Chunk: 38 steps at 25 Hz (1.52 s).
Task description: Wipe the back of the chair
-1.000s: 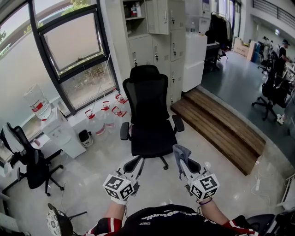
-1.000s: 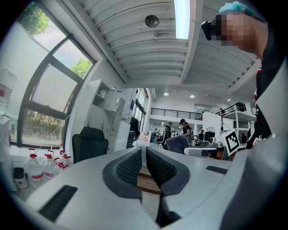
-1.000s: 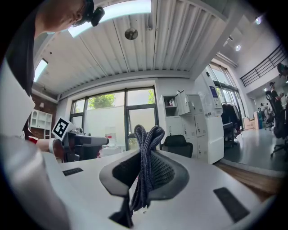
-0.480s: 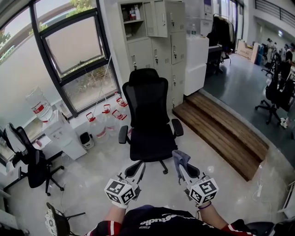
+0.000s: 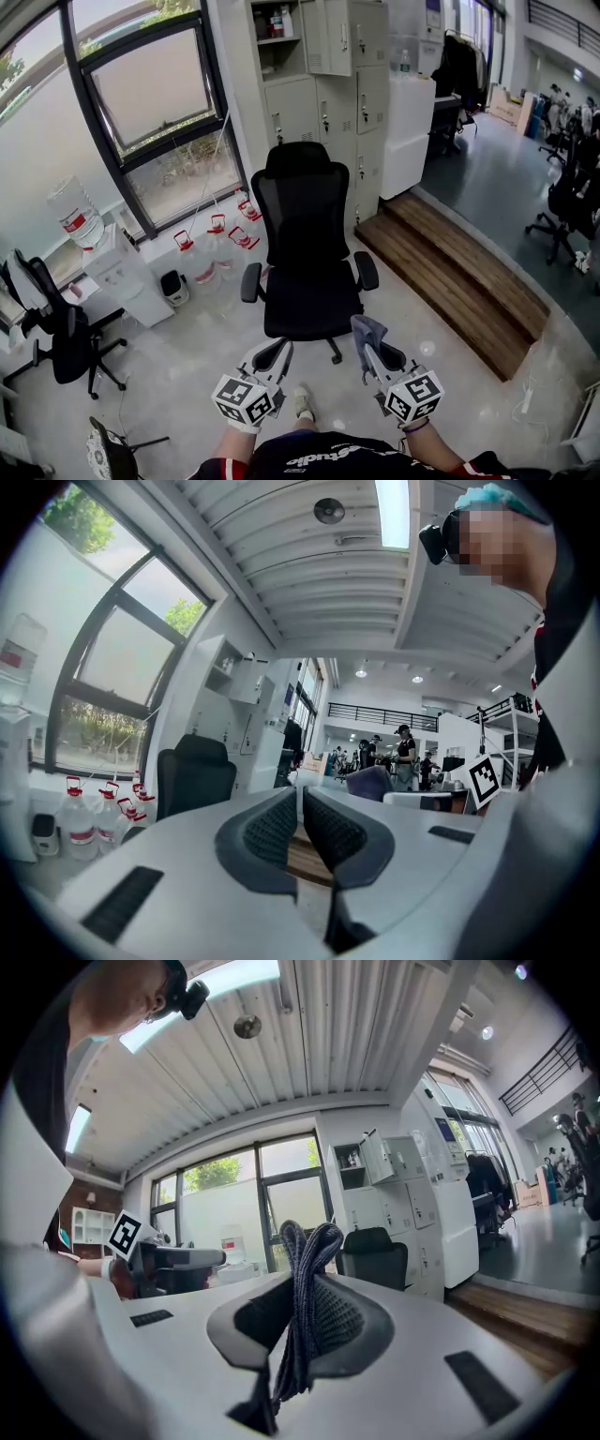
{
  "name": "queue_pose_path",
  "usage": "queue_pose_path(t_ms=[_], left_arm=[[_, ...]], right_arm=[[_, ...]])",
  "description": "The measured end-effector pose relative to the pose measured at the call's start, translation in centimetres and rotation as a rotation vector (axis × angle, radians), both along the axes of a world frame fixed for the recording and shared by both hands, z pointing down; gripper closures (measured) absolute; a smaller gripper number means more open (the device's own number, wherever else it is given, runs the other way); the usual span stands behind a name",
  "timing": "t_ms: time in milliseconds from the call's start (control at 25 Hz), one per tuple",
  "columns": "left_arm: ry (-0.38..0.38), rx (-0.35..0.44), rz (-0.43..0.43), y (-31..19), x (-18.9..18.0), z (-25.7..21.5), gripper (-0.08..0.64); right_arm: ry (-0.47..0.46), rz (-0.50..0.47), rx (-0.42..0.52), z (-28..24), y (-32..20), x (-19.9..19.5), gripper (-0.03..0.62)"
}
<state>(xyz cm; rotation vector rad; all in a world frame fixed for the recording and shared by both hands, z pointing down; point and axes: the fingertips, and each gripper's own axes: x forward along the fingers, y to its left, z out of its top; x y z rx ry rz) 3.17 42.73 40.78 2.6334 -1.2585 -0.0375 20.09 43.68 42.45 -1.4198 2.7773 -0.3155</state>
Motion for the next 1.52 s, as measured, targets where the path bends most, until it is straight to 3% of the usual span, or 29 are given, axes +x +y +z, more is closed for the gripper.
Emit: queue_pose_path(t_ms=[280, 760, 1040, 1520], left_arm=[[0.023, -0.008, 0.029, -9.2, -2.7, 1.0, 0.523], [0.049, 0.035, 0.054, -25.6, -10.4, -2.8, 0.523], [0.083, 0.022, 0.058, -31.1, -14.1, -2.2, 0.523], [0.094, -0.015, 0.068, -36.9, -14.6, -0.1, 0.523]], right_arm=[[0.023, 0.010, -0.023, 0.7, -9.6, -3.1, 0.523], [0.020, 0.006, 0.036, -4.1, -26.1, -11.5, 0.523], [0.026, -0.005, 0.005, -3.4, -30.9, -16.2, 0.523], [0.040, 0.018, -0.015, -2.0, -37.0, -16.2, 0.523]])
